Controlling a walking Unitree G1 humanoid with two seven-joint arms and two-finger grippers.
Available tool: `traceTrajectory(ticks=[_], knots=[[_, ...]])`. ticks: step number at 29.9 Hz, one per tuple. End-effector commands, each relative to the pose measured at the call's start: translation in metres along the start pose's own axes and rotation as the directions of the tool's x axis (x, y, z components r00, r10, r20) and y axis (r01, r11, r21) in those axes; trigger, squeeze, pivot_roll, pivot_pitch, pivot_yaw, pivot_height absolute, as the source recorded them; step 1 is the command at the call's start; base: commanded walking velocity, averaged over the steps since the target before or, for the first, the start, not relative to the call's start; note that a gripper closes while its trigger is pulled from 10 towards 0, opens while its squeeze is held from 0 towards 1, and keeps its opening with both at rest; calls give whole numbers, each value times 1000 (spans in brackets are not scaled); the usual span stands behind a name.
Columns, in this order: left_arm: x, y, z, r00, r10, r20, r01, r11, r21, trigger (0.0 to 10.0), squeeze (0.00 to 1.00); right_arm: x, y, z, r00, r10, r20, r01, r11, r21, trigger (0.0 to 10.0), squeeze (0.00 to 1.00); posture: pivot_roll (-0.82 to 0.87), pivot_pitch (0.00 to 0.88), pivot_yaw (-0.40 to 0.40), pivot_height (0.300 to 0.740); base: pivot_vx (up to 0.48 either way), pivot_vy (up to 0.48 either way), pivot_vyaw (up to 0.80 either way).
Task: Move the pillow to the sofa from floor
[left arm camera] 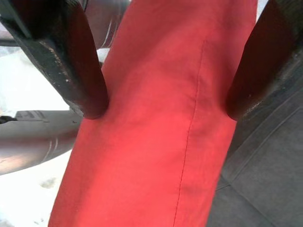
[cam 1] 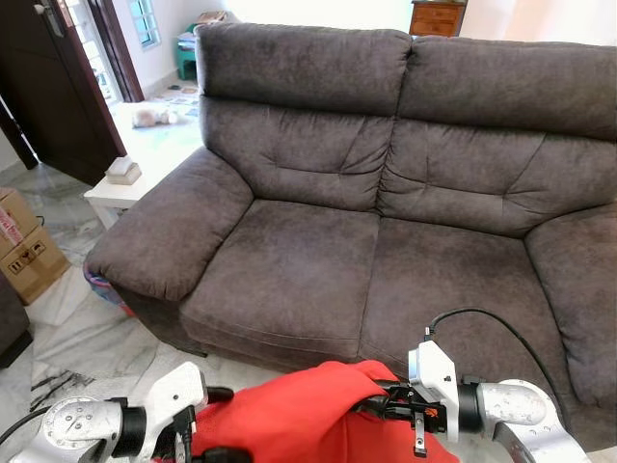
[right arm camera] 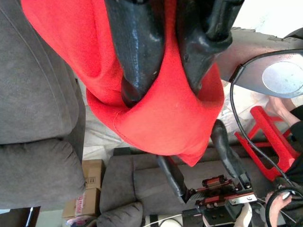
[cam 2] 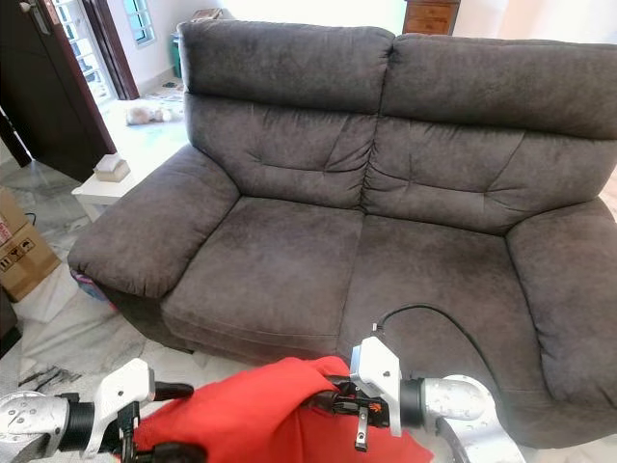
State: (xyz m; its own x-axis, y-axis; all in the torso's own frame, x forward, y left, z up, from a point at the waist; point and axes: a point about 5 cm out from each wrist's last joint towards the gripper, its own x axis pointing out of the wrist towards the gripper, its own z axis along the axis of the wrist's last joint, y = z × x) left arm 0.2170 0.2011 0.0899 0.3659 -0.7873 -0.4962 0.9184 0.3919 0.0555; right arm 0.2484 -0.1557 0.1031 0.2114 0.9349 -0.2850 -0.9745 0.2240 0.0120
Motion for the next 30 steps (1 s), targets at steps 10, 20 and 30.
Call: traceTrajectory(ticks=[10, 20, 30], knots=[[-5, -9, -37, 985, -23, -170, 28, 999, 31, 10000, 0, 1, 1, 29, 994, 37, 103, -26, 994, -107, 10000, 0, 135, 81, 29, 740, 0, 0, 0], [2, 4, -42, 980, 120, -160, -105, 989, 101, 10000, 0, 0, 4, 32, 993, 47, 109, -35, 993, -110, 10000, 0, 129, 85, 25, 740, 0, 0, 0], [11, 1, -53, 975, 124, -185, -109, 990, 91, 10000, 0, -1, 5, 34, 993, 47, 109, -35, 993, -111, 10000, 0, 124, 85, 20, 740, 0, 0, 0]])
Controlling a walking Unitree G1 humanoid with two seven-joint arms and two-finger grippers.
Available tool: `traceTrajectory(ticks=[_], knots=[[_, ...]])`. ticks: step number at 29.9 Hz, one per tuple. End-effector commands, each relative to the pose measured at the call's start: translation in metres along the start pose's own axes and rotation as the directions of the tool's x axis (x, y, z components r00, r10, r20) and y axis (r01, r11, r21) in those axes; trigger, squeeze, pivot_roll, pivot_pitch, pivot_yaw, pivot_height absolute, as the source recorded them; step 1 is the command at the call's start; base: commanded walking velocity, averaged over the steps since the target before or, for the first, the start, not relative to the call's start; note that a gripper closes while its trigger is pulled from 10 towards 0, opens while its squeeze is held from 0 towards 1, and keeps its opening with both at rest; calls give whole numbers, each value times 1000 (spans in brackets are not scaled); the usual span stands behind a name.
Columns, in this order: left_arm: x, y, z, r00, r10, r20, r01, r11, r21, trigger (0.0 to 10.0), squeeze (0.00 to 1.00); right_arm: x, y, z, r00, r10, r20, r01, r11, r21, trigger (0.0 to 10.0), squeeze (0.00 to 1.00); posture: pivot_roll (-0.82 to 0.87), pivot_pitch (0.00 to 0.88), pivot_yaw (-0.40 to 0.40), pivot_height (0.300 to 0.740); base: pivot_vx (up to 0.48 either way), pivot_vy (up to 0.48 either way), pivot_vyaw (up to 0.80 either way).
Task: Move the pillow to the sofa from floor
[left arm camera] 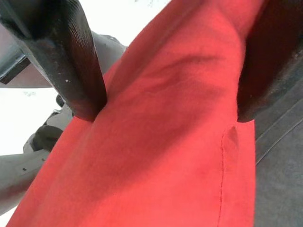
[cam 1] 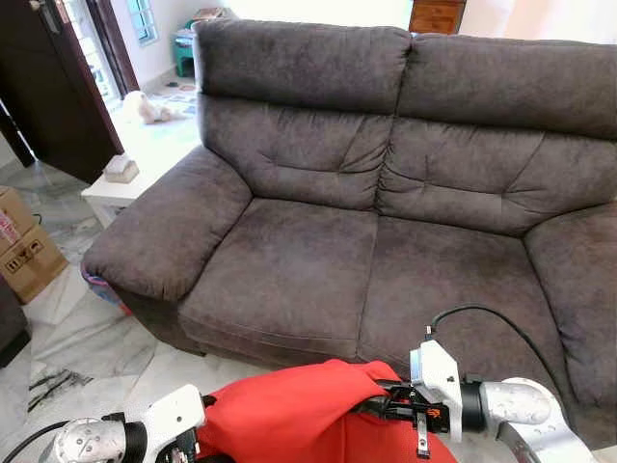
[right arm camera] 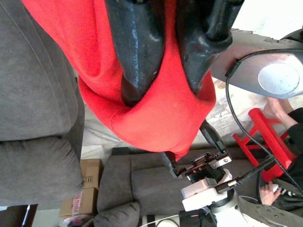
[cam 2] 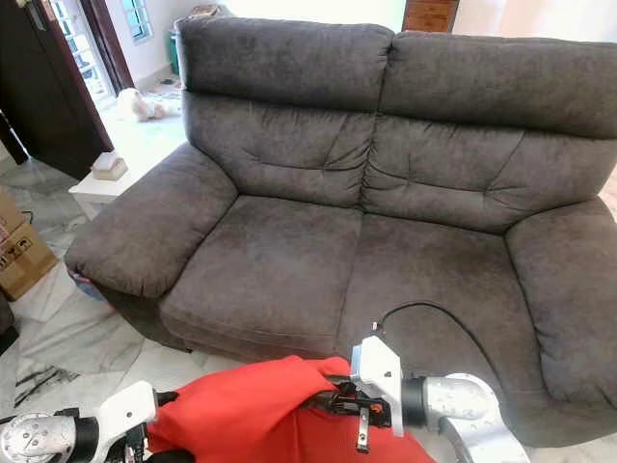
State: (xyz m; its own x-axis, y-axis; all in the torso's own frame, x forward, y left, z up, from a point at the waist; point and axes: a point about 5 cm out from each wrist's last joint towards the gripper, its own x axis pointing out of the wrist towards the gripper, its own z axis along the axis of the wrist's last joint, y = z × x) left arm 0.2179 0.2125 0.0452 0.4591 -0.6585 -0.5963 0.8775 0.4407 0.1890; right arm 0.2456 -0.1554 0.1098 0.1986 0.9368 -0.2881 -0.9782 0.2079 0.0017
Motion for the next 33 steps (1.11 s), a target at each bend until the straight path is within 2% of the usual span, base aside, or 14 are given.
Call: traceTrajectory(ticks=[1, 6, 8, 10, 13, 14, 15, 16, 20, 27, 29, 33], knots=[[-1, -2, -12, 998, -4, -60, 5, 1000, 13, 10000, 0, 0, 1, 27, 993, 32, 111, -22, 995, -97, 10000, 0, 124, 86, 20, 740, 0, 0, 0], [-3, 0, -17, 997, 2, -83, 0, 1000, 16, 10000, 0, 0, 1, 28, 994, 29, 110, -18, 995, -98, 10000, 0, 123, 86, 20, 740, 0, 0, 0], [-6, 1, -24, 991, 1, -135, 6, 999, 52, 10000, 0, 1, 1, 28, 993, 29, 112, -17, 995, -98, 10000, 0, 125, 85, 19, 740, 0, 0, 0], [-9, 2, -28, 989, 7, -150, 1, 999, 54, 10000, 0, 1, 1, 28, 993, 29, 111, -18, 995, -99, 10000, 0, 125, 85, 20, 740, 0, 0, 0], [-11, 6, -30, 988, 42, -146, -35, 998, 48, 10000, 0, 1, 1, 28, 994, 29, 110, -18, 995, -98, 10000, 0, 126, 85, 19, 740, 0, 0, 0], [-11, 7, -30, 989, 49, -142, -42, 998, 52, 4941, 0, 1, 1, 28, 994, 28, 109, -17, 995, -98, 10000, 0, 125, 82, 20, 740, 0, 0, 0], [-11, 7, -29, 989, 54, -139, -47, 997, 55, 4941, 0, 1, 0, 28, 994, 28, 109, -17, 995, -98, 10000, 0, 125, 82, 20, 740, 0, 0, 0], [-12, 9, -30, 989, 79, -129, -77, 997, 17, 0, 0, 3, 0, 28, 994, 26, 111, -15, 995, -99, 10000, 0, 117, 80, 21, 740, 0, 0, 0], [-13, 10, -32, 987, 94, -127, -93, 996, 13, 0, 0, 3, 1, 29, 993, 27, 116, -15, 995, -99, 10000, 0, 121, 78, 20, 740, 0, 0, 0], [-3, 18, -19, 981, 191, -17, -191, 982, -4, 0, 0, 4, 1, 29, 993, 26, 118, -14, 995, -102, 10000, 0, 117, 69, 20, 740, 0, 0, 0], [-1, 22, -15, 974, 225, 0, -225, 974, 12, 0, 0, 5, 1, 29, 994, 20, 112, -8, 994, -105, 10000, 0, 115, 68, 20, 740, 0, 0, 0], [0, 25, -13, 967, 253, 14, -252, 968, -9, 0, 0, 6, 2, 28, 993, 20, 113, -9, 995, -102, 10000, 0, 118, 74, 21, 740, 0, 0, 0]])
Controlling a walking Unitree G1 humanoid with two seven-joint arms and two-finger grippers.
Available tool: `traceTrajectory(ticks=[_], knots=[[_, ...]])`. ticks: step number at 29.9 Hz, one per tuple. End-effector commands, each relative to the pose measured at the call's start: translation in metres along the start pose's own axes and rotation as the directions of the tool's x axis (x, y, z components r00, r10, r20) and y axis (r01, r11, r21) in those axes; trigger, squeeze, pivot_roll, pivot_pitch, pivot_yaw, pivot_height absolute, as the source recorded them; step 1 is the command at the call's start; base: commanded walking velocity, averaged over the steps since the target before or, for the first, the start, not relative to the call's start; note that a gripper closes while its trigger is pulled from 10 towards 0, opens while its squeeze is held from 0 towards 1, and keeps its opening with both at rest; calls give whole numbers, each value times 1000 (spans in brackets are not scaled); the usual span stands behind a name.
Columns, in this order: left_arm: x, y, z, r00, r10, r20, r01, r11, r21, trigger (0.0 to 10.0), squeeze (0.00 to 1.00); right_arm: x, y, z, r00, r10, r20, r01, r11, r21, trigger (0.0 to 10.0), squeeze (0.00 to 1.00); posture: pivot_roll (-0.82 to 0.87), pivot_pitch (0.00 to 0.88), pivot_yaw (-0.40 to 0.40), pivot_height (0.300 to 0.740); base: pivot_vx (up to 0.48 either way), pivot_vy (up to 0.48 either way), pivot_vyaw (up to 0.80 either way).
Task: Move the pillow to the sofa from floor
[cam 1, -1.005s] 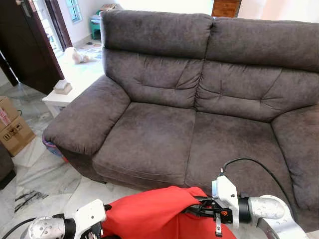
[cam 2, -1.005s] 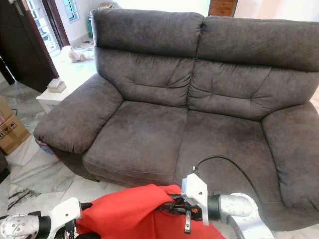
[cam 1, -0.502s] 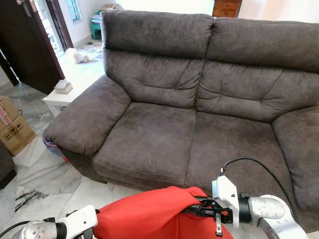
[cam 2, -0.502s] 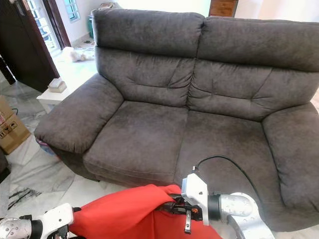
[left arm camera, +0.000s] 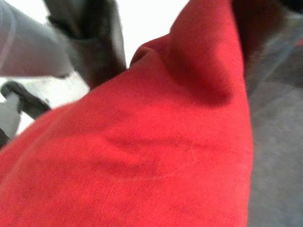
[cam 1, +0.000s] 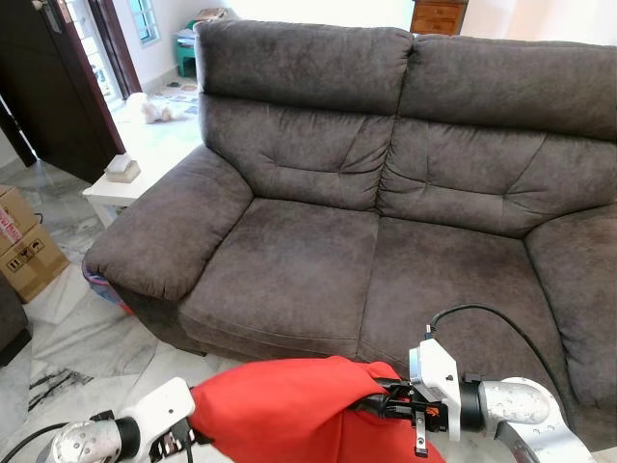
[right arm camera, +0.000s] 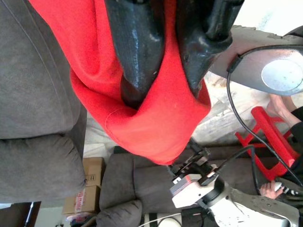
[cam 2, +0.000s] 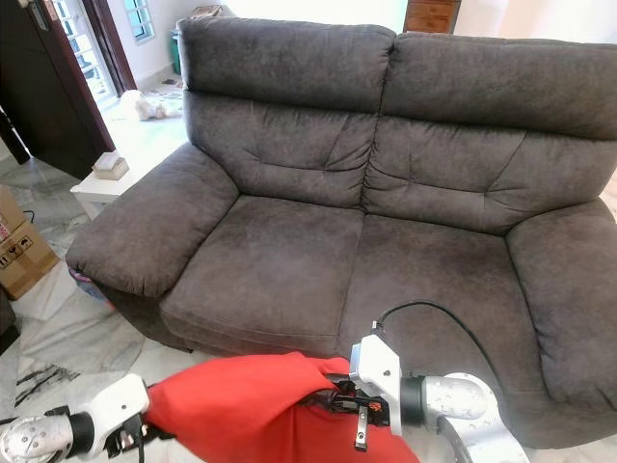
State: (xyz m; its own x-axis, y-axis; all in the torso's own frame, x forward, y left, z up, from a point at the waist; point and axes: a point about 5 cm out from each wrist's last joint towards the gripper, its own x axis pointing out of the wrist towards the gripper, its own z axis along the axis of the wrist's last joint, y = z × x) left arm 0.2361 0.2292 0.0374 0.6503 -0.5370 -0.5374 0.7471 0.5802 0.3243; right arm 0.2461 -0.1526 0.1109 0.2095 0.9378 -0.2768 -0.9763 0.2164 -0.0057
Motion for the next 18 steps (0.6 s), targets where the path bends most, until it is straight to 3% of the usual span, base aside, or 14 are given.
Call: traceTrajectory(ticks=[1, 11, 18], knots=[[-1, 3, 1, 1000, 22, 19, -21, 1000, -14, 0, 0, 5, 2, 26, 994, 30, 103, -20, 995, -97, 10000, 0, 118, 76, 21, 740, 0, 0, 0], [2, -5, 5, 999, 10, 48, -9, 1000, -29, 0, 0, 4, 3, 25, 994, 19, 103, -10, 996, -90, 10000, 0, 119, 90, 23, 740, 0, 0, 0], [4, -5, 10, 996, 61, 71, -56, 996, -64, 0, 0, 3, -1, 19, 996, -22, 90, 29, 997, -76, 10000, 0, 123, 96, 25, 740, 0, 0, 0]])
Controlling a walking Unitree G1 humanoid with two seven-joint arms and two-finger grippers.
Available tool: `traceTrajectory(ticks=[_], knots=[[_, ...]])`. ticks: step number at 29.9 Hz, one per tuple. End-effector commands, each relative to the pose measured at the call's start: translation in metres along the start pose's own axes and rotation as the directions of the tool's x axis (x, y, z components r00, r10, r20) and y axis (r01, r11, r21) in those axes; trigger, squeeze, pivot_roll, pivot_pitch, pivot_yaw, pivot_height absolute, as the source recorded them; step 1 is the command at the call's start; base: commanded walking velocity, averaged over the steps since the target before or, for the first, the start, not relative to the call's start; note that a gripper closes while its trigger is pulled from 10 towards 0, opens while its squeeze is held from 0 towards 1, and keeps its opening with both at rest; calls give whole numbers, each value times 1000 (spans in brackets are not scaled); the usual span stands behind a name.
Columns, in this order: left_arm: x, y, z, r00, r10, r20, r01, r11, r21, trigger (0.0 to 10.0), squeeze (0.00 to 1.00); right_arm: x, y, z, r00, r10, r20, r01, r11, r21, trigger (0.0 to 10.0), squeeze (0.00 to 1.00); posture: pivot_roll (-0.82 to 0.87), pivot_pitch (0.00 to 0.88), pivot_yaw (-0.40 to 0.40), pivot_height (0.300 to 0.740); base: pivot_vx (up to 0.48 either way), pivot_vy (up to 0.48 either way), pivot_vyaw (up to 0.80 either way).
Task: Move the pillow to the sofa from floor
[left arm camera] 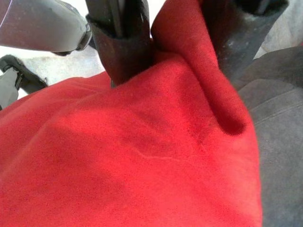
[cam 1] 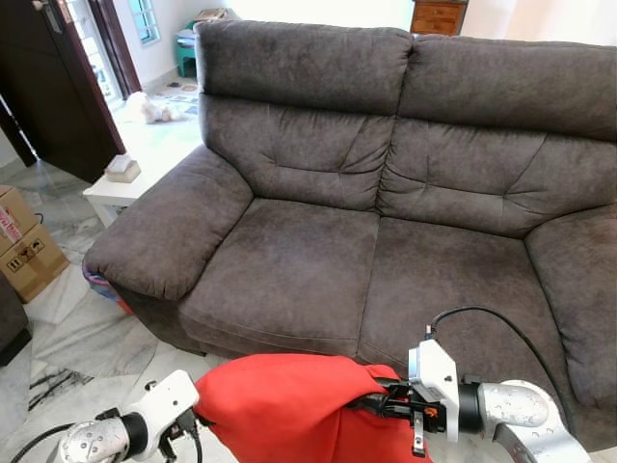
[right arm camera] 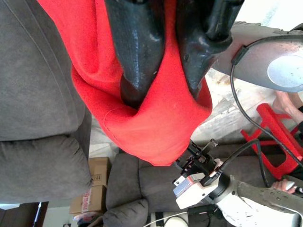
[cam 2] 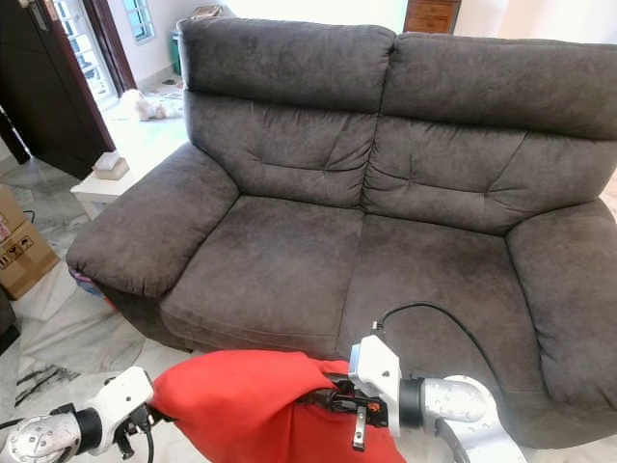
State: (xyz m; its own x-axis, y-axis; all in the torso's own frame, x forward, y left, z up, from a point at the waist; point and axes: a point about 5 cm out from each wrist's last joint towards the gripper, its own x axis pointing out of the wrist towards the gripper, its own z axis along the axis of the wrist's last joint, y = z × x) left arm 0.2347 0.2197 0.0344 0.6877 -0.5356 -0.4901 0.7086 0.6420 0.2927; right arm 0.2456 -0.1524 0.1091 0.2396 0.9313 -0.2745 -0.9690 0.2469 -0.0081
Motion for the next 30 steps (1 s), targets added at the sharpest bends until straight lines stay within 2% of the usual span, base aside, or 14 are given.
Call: traceTrajectory(ticks=[1, 4, 6, 11, 12, 13, 15, 16, 17, 18, 19, 20, 25, 30], knots=[[-1, 2, 8, 999, 22, 40, -22, 1000, 0, 0, 0, 3, -1, 20, 996, 8, 87, -1, 997, -81, 10000, 0, 123, 97, 25, 740, 0, 0, 0], [2, 7, 22, 991, 88, 105, -82, 995, -54, 0, 0, 2, -3, 16, 996, -27, 87, 33, 997, -69, 10000, 0, 127, 100, 26, 740, 0, 0, 0], [5, 13, 37, 979, 134, 154, -127, 990, -52, 0, 0, 3, -4, 13, 996, -45, 80, 50, 997, -62, 10000, 0, 128, 101, 28, 740, 0, 0, 0], [9, 16, 55, 957, 189, 219, -175, 981, -82, 0, 0, 4, -5, 11, 991, -74, 109, 79, 996, -43, 10000, 0, 126, 102, 30, 740, 0, 0, 0], [9, 22, 63, 933, 260, 248, -236, 964, -121, 0, 0, 4, -11, 11, 978, -154, 139, 159, 987, -30, 10000, 0, 124, 102, 31, 740, 0, 0, 0], [9, 30, 69, 899, 359, 250, -324, 931, -171, 0, 0, 3, -20, 6, 960, -251, 126, 254, 967, -11, 10000, 0, 122, 100, 32, 740, 0, 0, 0], [8, 41, 75, 848, 475, 235, -425, 875, -232, 0, 0, 2, -30, -2, 919, -383, 100, 384, 923, 9, 10000, 0, 120, 101, 32, 740, 0, 0, 0], [8, 44, 80, 816, 530, 232, -472, 841, -263, 3686, 0, 1, -37, -9, 871, -485, 82, 483, 874, 48, 10000, 0, 117, 99, 27, 740, 0, 0, 0], [8, 44, 80, 816, 530, 232, -472, 841, -263, 3686, 0, 1, -37, -9, 871, -485, 82, 483, 874, 48, 10000, 0, 117, 99, 27, 740, 0, 0, 0], [9, 45, 90, 773, 585, 246, -501, 800, -328, 10000, 0, 0, -41, -17, 793, -605, 78, 596, 796, 107, 10000, 0, 117, 100, 24, 740, 0, 0, 0], [12, 43, 95, 763, 594, 256, -504, 793, -342, 10000, 0, 0, -42, -21, 742, -666, 76, 648, 742, 173, 10000, 0, 115, 101, 22, 740, 0, 0, 0], [14, 41, 98, 759, 595, 262, -502, 793, -346, 10000, 0, 0, -42, -24, 712, -699, 74, 673, 708, 215, 10000, 0, 115, 101, 22, 740, 0, 0, 0], [23, 25, 112, 738, 601, 308, -481, 788, -385, 10000, 0, 3, -40, -25, 606, -788, 106, 743, 609, 278, 10000, 0, 105, 97, 21, 740, 0, 0, 0], [30, 11, 118, 744, 588, 318, -478, 800, -361, 10000, 0, 3, -46, -17, 500, -855, 140, 790, 516, 332, 10000, 0, 101, 92, 16, 740, 0, 0, 0]])
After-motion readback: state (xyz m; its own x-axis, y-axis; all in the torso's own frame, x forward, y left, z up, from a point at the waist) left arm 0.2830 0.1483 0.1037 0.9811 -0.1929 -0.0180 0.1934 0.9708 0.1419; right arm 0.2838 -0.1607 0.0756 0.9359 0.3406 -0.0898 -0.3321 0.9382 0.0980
